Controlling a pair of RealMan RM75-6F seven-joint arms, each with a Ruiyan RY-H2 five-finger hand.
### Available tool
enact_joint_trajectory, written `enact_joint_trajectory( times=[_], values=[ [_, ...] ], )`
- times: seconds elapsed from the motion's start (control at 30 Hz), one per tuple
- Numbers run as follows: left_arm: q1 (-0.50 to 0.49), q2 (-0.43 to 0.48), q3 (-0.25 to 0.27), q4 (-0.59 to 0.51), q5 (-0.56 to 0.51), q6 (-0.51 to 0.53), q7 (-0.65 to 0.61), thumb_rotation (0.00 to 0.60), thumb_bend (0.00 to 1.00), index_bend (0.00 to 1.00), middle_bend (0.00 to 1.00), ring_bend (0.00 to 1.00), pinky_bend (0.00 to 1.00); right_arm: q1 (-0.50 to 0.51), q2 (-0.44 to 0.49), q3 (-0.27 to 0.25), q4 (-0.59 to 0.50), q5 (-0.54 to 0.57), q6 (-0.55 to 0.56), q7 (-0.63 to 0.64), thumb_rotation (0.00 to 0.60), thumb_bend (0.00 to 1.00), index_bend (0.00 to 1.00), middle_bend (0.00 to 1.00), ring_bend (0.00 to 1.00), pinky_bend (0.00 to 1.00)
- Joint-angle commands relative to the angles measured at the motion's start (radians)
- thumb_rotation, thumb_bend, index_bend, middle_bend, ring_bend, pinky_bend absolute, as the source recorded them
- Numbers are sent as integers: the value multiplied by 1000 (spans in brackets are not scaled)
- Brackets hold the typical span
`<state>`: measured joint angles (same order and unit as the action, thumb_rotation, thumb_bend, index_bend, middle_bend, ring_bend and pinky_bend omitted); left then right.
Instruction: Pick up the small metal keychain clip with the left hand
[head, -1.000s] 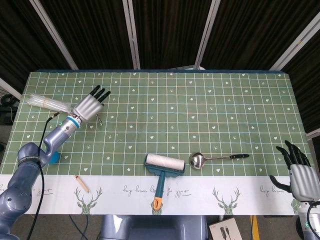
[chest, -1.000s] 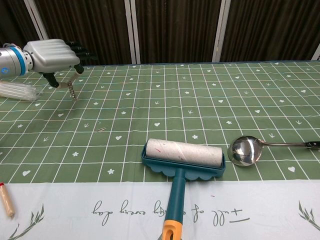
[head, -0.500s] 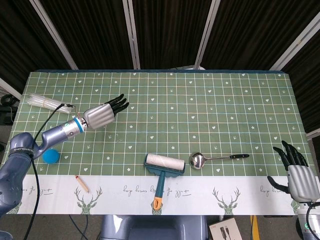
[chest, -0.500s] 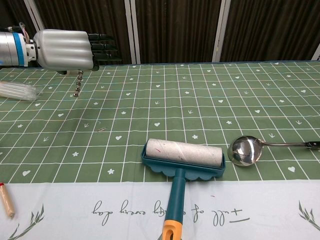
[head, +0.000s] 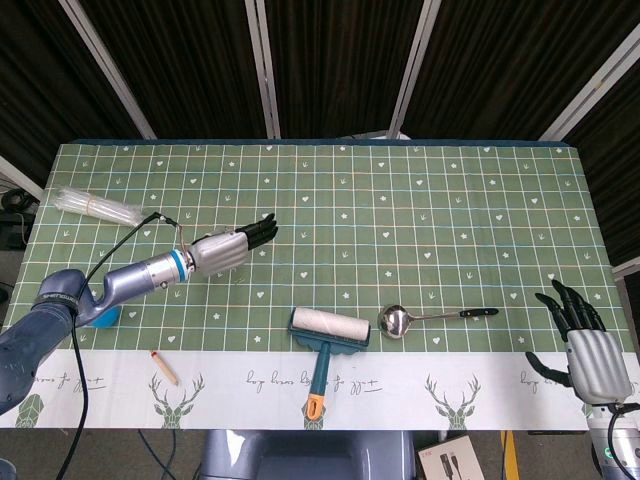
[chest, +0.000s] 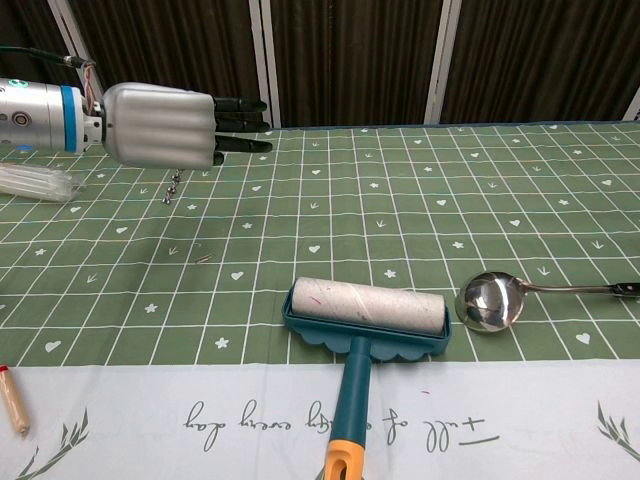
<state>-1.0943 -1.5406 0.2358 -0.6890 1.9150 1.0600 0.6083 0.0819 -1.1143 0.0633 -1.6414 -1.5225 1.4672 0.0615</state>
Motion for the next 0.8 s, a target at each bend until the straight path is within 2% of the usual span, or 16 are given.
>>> enact_joint_trajectory(
  times=[0.03,0.4,0.8],
  values=[
    [0,8,-29,-71,-15,-46,103,600,429,685,24,0,0,2,-1,-3,0,-4,-3,1,600,115,117,0,0,130],
    [22,-44,-70,-117,-34,-99,246,600,448,693,23,0,0,2,2,-6,-3,-17,8,14,600,114,116,0,0,131],
    [26,-83,-64,-84,-14,-124,260,600,455,696,36,0,0,0,2,-5,-1,-21,20,23,600,115,116,0,0,130]
  ],
)
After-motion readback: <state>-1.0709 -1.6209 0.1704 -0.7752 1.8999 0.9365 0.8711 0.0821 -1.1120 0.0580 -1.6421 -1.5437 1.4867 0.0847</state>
